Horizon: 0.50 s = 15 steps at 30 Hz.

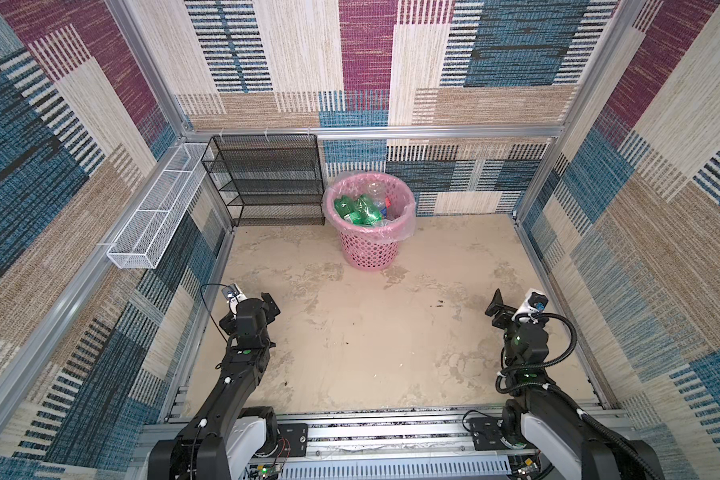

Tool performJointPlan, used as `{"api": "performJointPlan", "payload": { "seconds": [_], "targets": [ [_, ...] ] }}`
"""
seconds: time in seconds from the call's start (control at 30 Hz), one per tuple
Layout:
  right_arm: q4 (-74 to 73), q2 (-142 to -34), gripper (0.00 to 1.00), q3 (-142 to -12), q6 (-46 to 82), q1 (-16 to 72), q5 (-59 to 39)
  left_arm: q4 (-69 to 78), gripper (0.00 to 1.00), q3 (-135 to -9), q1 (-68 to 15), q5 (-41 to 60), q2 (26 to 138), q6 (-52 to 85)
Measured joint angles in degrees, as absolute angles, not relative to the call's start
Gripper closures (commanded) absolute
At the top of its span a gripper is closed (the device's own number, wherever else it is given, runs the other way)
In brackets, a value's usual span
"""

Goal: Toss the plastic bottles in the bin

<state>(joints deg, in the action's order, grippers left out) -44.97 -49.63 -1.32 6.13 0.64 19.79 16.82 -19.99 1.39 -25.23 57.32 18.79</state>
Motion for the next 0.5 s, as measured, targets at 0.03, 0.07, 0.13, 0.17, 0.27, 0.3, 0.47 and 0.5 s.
{"api": "performJointPlan", "payload": {
  "seconds": [0.03, 0.07, 0.13, 0.17, 0.27, 0.3, 0.47, 0.5],
  "targets": [
    [-46.39, -50.39, 0.01, -0.78, 5.91, 0.62, 20.14, 18.55, 0.01, -19.31, 1.39, -25.41, 58.22, 18.2],
    [-47.9, -51.62, 0.01, -0.45, 5.56, 0.62, 20.38, 20.49, 0.01, -18.46, 1.39, -25.54, 59.11, 17.76],
    [-50.17, -53.6, 0.01, -0.27, 4.91, 0.47, 20.6, 24.73, 0.01, -16.12, 1.39, -25.56, 61.08, 16.86],
    [-51.59, -54.37, 0.01, -0.27, 4.51, 0.4, 20.58, 26.81, 0.01, -14.98, 1.39, -25.56, 62.0, 16.58],
    [-56.86, -57.8, 0.01, -0.27, 3.75, -0.05, 20.53, 34.94, 0.01, -11.68, 1.39, -25.45, 66.52, 15.18],
    [-58.65, -59.46, 0.01, -0.27, 3.53, -0.12, 20.12, 37.85, 0.01, -11.03, 1.45, -25.15, 68.14, 14.61],
    [-65.87, -67.72, 0.02, -1.06, 2.13, -0.67, 18.26, 51.22, 0.01, -10.96, 1.54, -22.87, 77.34, 11.73],
    [-67.22, -69.6, 0.01, -1.76, 1.85, -0.73, 17.76, 53.8, 0.01, -10.96, 1.63, -21.89, 79.72, 11.03]
  ]
}}
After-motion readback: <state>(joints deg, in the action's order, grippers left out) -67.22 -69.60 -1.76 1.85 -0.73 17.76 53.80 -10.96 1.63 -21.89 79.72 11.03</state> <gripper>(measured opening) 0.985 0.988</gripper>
